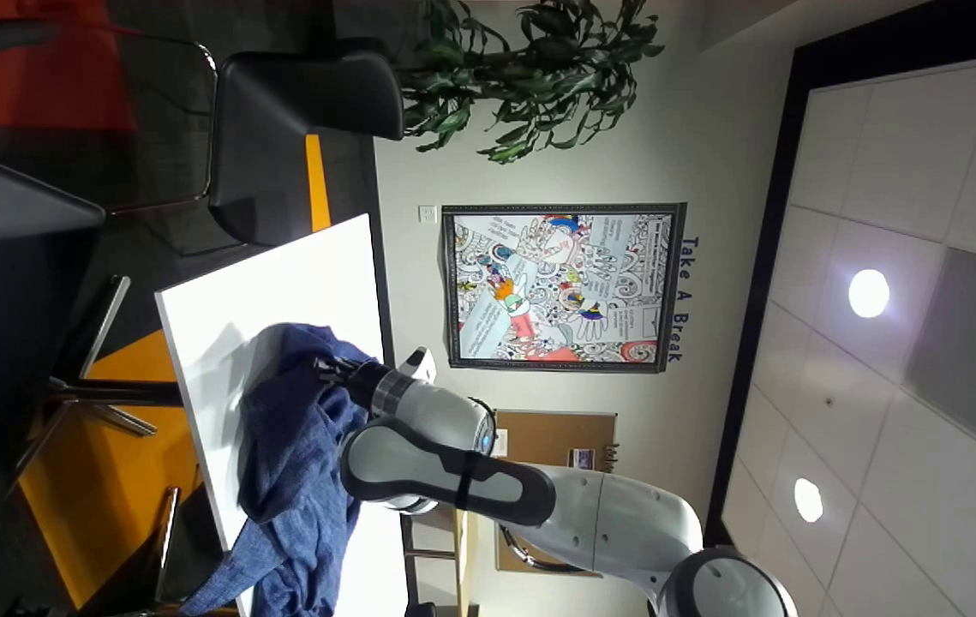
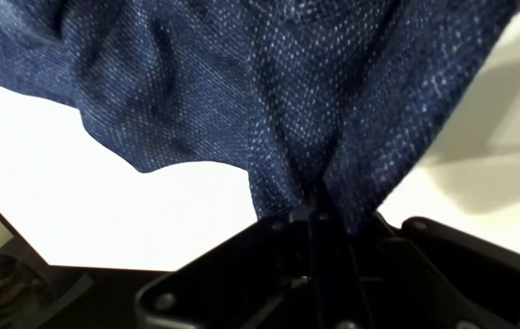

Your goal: Unfold the object and spread it to the part of the table

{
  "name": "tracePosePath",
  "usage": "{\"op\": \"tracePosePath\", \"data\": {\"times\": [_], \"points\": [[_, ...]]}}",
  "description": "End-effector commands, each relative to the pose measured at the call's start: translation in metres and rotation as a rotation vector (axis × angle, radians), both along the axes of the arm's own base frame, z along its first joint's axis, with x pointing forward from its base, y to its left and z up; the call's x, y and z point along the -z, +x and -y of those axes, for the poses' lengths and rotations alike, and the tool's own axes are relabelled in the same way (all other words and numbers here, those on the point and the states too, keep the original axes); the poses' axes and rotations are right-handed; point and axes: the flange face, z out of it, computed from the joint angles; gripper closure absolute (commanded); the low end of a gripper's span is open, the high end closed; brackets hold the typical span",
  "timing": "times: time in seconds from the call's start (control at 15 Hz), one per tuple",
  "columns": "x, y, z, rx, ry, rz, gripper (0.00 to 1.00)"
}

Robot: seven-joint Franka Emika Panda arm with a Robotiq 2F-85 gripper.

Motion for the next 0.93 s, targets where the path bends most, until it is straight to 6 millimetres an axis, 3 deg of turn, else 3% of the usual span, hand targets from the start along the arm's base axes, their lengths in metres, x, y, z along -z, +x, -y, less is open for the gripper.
{"op": "tracePosePath", "data": {"times": [0.0, 0.87], "points": [[-0.015, -0.004, -0.033, -0.065, 0.003, 0.025, 1.0], [-0.021, -0.011, -0.168, -0.295, -0.058, 0.056, 1.0]]}}
